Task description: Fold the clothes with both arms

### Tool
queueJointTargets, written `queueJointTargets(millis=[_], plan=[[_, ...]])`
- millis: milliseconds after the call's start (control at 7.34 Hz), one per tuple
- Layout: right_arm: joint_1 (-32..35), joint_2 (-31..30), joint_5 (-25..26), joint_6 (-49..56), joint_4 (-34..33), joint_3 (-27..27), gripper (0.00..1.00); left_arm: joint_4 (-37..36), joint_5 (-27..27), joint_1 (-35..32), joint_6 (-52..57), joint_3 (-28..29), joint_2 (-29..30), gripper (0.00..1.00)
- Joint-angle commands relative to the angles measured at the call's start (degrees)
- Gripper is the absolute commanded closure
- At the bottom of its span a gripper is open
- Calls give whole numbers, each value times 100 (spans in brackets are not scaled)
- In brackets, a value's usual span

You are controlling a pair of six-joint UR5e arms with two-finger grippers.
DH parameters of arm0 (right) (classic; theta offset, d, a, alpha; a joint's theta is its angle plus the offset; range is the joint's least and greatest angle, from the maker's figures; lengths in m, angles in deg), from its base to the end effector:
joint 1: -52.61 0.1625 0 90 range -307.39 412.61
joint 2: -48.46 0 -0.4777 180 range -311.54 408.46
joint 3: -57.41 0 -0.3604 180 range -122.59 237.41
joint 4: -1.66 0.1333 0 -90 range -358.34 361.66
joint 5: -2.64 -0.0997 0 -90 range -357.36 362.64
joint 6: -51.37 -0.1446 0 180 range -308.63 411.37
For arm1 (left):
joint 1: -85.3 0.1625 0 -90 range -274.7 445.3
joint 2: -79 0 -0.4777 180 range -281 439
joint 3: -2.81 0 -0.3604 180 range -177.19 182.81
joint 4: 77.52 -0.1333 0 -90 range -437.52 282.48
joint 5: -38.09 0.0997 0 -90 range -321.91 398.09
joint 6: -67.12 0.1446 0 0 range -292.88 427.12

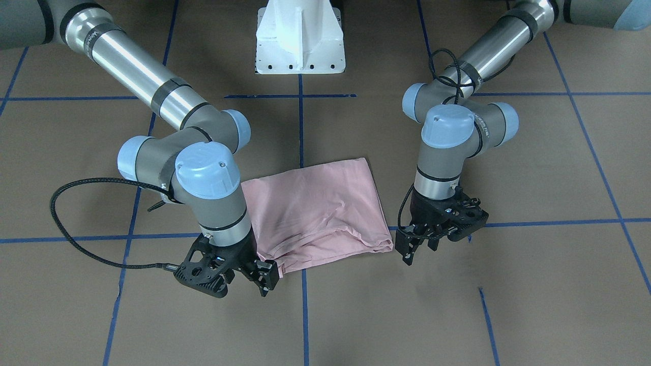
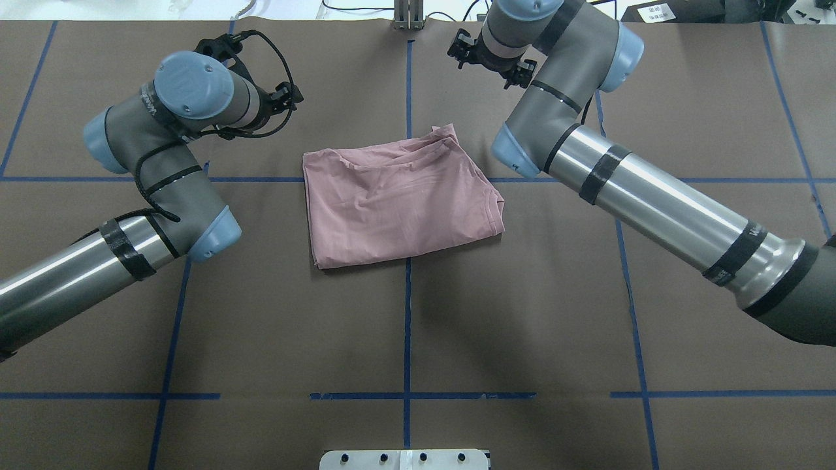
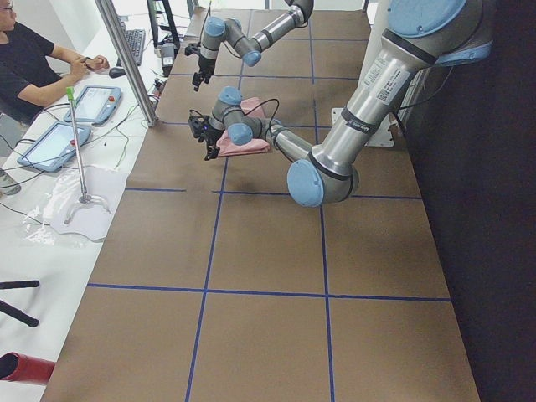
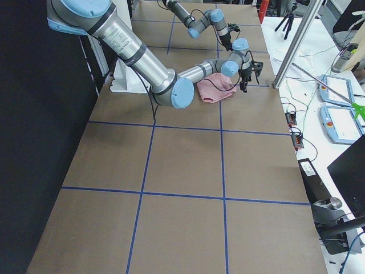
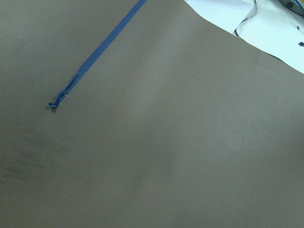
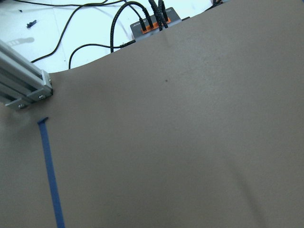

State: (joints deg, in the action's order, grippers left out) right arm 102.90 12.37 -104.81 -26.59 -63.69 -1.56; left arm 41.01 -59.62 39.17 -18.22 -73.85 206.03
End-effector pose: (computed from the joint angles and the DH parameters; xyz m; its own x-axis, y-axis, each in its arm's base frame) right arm -0.4976 -0.7399 0.3234 0.5455 0.3454 0.7636 -0.4895 0.8709 -0.0442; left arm 0.4668 -0.6499 0.4080 0.4752 -0.3782 -0.7944 0.6043 0.7966 -0.0177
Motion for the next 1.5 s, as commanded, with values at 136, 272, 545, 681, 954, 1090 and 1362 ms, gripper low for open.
queueJointTargets(millis=[136, 272, 545, 681, 954, 1090, 1362], plan=[[909, -1280, -890, 2381, -1928, -2109, 0, -75, -1273, -1148, 1900, -461, -508, 0], [1234, -1730, -1039, 3357, -2886, -2971, 0, -128, -1625, -1604, 2699, -655, -773, 0], [2164, -2731, -1783, 5606, -3999, -3961, 0, -977, -1717, -2073, 4439, -1453, -1537, 0], [2665, -3232, -2266, 6565, -3985, -3947, 0, -1172, -1830, -2370, 5213, -1596, -1793, 0], [3143, -4190, -2568, 7905, -3942, -3929, 0, -1156, -2958, -3291, 7433, -1563, -2497, 0], [3353, -4500, -2718, 8224, -3819, -3920, 0, -1157, -3278, -3627, 8305, -1554, -2847, 0], [3496, -4811, -2693, 8175, -3486, -3894, 0, -1034, -3413, -3920, 8341, -1589, -3236, 0]])
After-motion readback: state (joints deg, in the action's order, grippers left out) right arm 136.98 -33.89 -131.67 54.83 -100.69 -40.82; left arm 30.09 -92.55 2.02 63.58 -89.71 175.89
